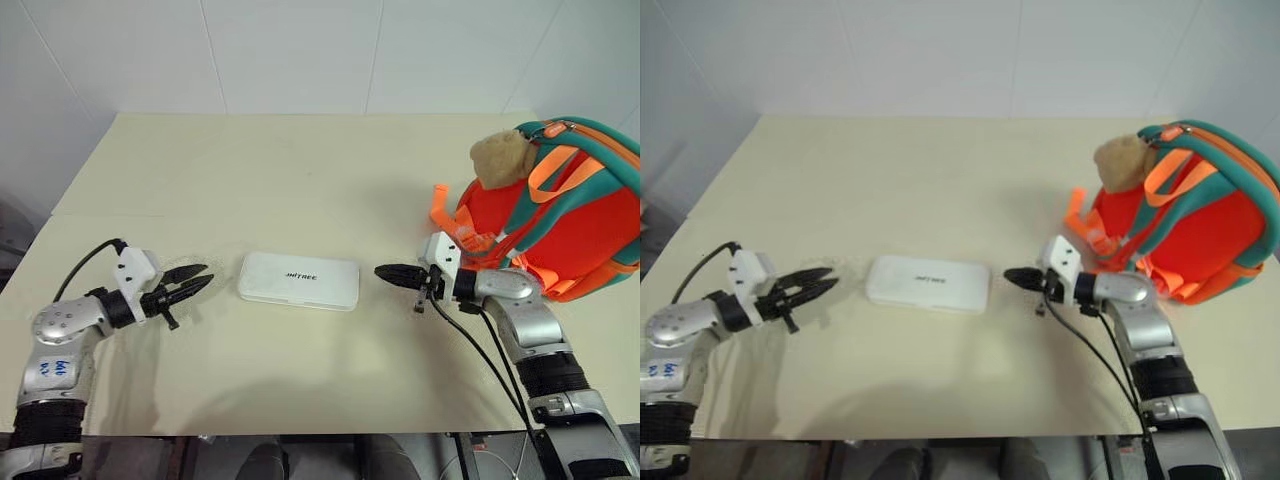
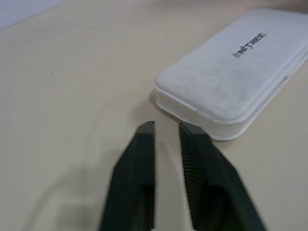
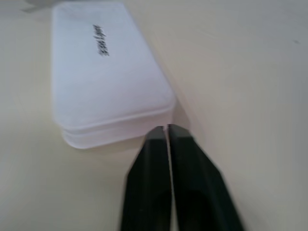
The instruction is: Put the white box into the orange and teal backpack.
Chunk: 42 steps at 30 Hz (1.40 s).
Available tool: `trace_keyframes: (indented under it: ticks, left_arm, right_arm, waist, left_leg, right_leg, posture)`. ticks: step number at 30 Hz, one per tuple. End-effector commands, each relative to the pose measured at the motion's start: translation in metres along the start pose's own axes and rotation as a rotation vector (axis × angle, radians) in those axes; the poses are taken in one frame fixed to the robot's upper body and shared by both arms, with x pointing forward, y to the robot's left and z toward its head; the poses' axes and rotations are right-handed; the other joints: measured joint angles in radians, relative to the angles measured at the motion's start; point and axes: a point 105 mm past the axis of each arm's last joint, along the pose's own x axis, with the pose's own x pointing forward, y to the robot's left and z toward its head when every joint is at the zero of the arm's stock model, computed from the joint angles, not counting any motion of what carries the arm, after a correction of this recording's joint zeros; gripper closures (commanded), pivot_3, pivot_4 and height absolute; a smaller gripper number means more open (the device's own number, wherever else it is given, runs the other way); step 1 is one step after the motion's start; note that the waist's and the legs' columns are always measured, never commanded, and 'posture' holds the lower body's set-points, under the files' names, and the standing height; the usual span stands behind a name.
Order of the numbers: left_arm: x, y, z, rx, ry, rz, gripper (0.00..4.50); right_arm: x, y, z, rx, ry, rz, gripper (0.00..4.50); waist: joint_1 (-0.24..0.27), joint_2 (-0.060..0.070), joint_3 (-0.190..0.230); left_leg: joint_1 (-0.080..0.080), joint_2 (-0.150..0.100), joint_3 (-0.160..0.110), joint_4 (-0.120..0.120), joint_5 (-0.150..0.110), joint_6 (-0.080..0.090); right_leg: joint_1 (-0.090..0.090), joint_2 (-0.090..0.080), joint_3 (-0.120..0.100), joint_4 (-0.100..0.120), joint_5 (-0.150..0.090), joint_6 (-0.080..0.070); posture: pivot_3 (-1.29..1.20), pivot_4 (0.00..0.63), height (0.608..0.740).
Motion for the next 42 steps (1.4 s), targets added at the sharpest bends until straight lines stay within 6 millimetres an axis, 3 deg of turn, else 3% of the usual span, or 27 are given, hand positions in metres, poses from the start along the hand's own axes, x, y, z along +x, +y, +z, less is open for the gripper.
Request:
trace_keyframes:
  ticks: [1, 11, 22, 31, 42]
  left_arm:
    - [0.011, 0.001, 0.000, 0.034, 0.006, 0.015, 4.47]
    - [0.034, -0.017, -0.007, -0.025, -0.017, -0.008, 4.47]
    - [0.033, -0.041, -0.003, -0.082, -0.057, -0.107, 4.47]
    - [0.032, -0.075, 0.002, -0.122, -0.070, -0.196, 4.47]
    - [0.035, -0.093, 0.002, -0.165, -0.070, -0.203, 4.47]
  right_arm:
    - [0.008, 0.003, 0.004, -0.024, -0.016, 0.001, 4.41]
    - [0.024, 0.022, 0.015, 0.004, -0.043, 0.039, 4.41]
    - [0.023, 0.026, 0.014, 0.019, -0.027, 0.066, 4.41]
    - [0.002, 0.026, 0.010, 0.021, 0.015, 0.090, 4.41]
    - [-0.032, 0.033, 0.008, 0.068, 0.067, 0.057, 4.41]
  waist:
    - [-0.004, 0.000, 0.000]
    - [-0.007, 0.000, 0.000]
    - [-0.006, 0.000, 0.000]
    - [-0.004, 0.000, 0.000]
    - [-0.002, 0.000, 0.000]
  left_leg:
    - [0.000, 0.000, 0.000, 0.000, 0.001, -0.002]
    - [0.000, 0.002, 0.003, 0.000, 0.003, -0.005]
    - [0.000, 0.001, 0.003, 0.000, 0.003, -0.005]
    - [0.000, 0.001, 0.003, 0.000, 0.001, -0.002]
    - [0.001, 0.001, 0.003, 0.000, 0.000, 0.000]
  right_leg:
    - [0.000, 0.000, 0.000, 0.000, 0.000, 0.000]
    - [-0.002, 0.001, 0.000, 0.001, 0.000, 0.000]
    - [-0.002, 0.000, 0.000, 0.001, 0.000, 0.000]
    - [-0.001, 0.000, 0.000, 0.001, 0.000, 0.000]
    - [-0.001, 0.000, 0.000, -0.003, 0.000, 0.000]
  posture:
    - [0.00, 0.150, 0.740]
    - [0.00, 0.150, 0.740]
    - [0.00, 0.150, 0.740]
    - [0.00, 0.150, 0.740]
    - [0.00, 0.150, 0.740]
